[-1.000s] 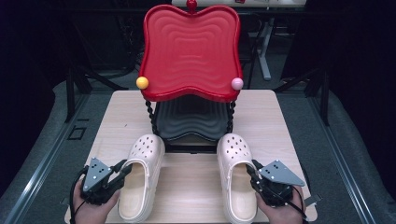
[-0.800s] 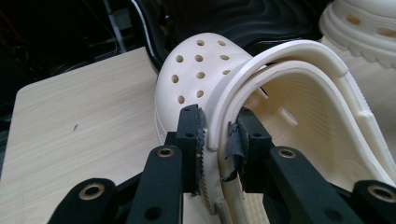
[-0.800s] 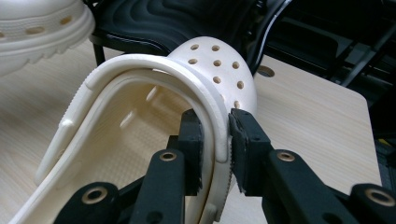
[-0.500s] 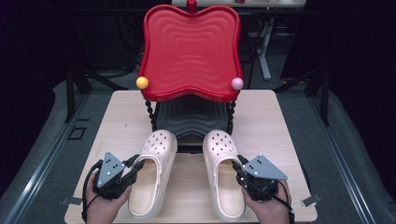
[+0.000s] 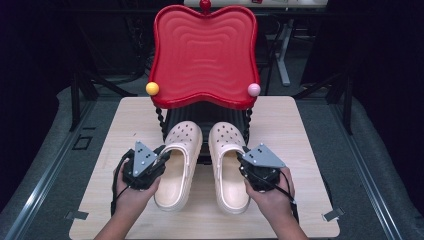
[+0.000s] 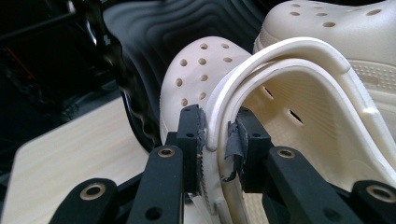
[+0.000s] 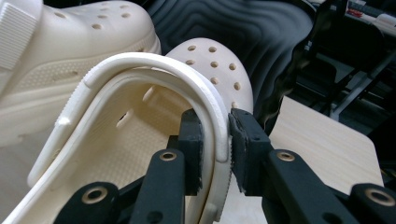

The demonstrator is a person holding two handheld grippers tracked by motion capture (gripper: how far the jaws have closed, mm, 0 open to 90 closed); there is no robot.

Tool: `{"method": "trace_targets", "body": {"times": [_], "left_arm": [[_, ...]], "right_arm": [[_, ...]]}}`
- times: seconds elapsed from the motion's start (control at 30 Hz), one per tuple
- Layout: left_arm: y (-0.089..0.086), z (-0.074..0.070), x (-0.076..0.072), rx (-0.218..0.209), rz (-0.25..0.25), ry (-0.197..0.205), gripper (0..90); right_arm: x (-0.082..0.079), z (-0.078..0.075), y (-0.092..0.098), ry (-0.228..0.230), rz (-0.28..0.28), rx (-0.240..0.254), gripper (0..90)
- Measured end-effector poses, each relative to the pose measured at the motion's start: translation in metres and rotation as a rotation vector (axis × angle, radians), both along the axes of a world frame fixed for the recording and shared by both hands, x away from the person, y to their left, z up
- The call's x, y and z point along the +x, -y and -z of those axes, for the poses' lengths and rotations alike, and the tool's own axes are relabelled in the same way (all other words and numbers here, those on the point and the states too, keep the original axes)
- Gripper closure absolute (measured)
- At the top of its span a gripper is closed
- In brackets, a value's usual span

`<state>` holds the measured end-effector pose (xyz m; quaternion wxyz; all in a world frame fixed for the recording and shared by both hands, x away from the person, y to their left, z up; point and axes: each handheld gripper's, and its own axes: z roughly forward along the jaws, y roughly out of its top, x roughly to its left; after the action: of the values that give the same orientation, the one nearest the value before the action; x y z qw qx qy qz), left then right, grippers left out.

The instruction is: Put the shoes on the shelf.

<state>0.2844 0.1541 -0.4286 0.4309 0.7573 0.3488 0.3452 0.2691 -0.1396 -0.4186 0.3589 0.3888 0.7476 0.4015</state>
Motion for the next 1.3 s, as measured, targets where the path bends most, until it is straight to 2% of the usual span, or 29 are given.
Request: {"method": "trace_targets", "body": {"times": [0.03, 0.13, 0.27, 0.3, 0.47, 0.7, 0.8, 0.9, 1.03, 1.1, 1.17, 1.3], "left_arm": [[0.0, 0.0, 0.0, 0.0, 0.0, 0.0, 75.0], [0.008, -0.002, 0.013, 0.003, -0.02, 0.005, 75.1], [0.013, -0.003, 0.021, 0.006, -0.042, 0.013, 75.2], [0.017, -0.004, 0.028, 0.004, -0.053, 0.01, 75.2], [0.022, -0.005, 0.037, -0.005, -0.068, 0.021, 75.2], [0.027, -0.001, 0.056, -0.01, -0.089, 0.003, 75.2], [0.031, 0.002, 0.066, -0.044, -0.106, -0.003, 75.0], [0.035, 0.004, 0.071, -0.054, -0.116, -0.005, 74.9], [0.038, 0.005, 0.073, -0.07, -0.131, 0.0, 74.7], [0.038, 0.006, 0.074, -0.07, -0.131, 0.0, 74.5], [0.04, 0.008, 0.072, -0.052, -0.13, 0.014, 74.0], [0.042, 0.01, 0.07, -0.024, -0.115, 0.038, 73.2]], "right_arm": [[0.0, 0.0, 0.0, 0.0, 0.0, 0.0, 74.7], [0.014, -0.005, -0.007, 0.023, 0.017, -0.019, 75.1], [0.029, -0.008, -0.015, 0.03, 0.04, -0.024, 75.2], [0.032, -0.008, -0.017, 0.033, 0.047, -0.027, 75.1], [0.045, -0.009, -0.025, 0.043, 0.073, -0.047, 75.1], [0.065, -0.005, -0.03, 0.029, 0.096, -0.022, 75.1], [0.074, -0.001, -0.031, 0.028, 0.098, -0.017, 75.0], [0.08, 0.003, -0.032, 0.026, 0.085, -0.014, 74.7], [0.085, 0.006, -0.031, 0.023, 0.069, -0.035, 74.2], [0.087, 0.007, -0.029, 0.017, 0.06, -0.006, 74.0], [0.087, 0.007, -0.028, 0.009, 0.06, 0.012, 73.7], [0.085, 0.008, -0.029, 0.009, 0.05, 0.016, 73.1]]}}
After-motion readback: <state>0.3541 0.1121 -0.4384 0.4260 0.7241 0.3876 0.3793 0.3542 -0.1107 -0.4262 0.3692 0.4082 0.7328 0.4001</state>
